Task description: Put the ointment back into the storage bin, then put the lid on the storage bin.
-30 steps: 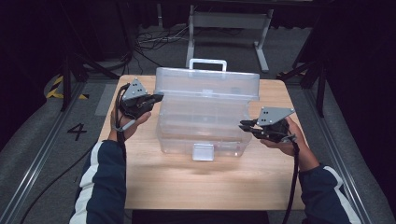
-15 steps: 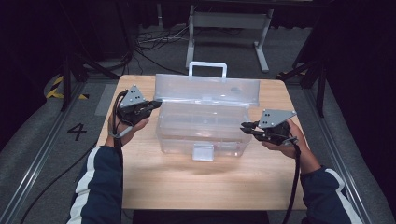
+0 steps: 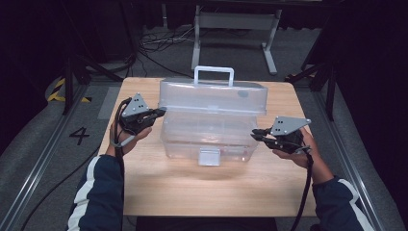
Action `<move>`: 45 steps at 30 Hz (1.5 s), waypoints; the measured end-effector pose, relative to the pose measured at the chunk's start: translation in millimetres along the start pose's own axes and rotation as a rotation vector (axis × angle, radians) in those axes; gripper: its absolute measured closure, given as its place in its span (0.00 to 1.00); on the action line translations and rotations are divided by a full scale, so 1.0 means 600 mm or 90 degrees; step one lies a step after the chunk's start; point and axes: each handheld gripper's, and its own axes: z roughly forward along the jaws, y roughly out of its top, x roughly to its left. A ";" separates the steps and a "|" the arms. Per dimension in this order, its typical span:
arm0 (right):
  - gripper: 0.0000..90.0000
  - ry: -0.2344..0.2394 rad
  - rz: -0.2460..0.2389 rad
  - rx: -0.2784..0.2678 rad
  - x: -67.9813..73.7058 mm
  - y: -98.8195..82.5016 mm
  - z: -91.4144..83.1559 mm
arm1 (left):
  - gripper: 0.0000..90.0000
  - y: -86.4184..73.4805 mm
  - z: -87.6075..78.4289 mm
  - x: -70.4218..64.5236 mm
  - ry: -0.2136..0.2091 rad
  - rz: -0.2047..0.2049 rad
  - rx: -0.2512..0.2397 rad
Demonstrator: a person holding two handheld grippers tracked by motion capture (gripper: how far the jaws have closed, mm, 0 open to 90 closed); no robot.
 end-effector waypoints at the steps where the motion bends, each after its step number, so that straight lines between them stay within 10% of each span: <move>1: 0.92 -0.001 0.001 0.000 0.001 -0.001 -0.001 | 1.00 -0.001 -0.001 -0.001 0.002 0.004 0.003; 45: 0.89 -0.073 0.098 0.002 -0.017 -0.054 -0.041 | 1.00 -0.057 -0.023 -0.050 -0.008 0.042 0.079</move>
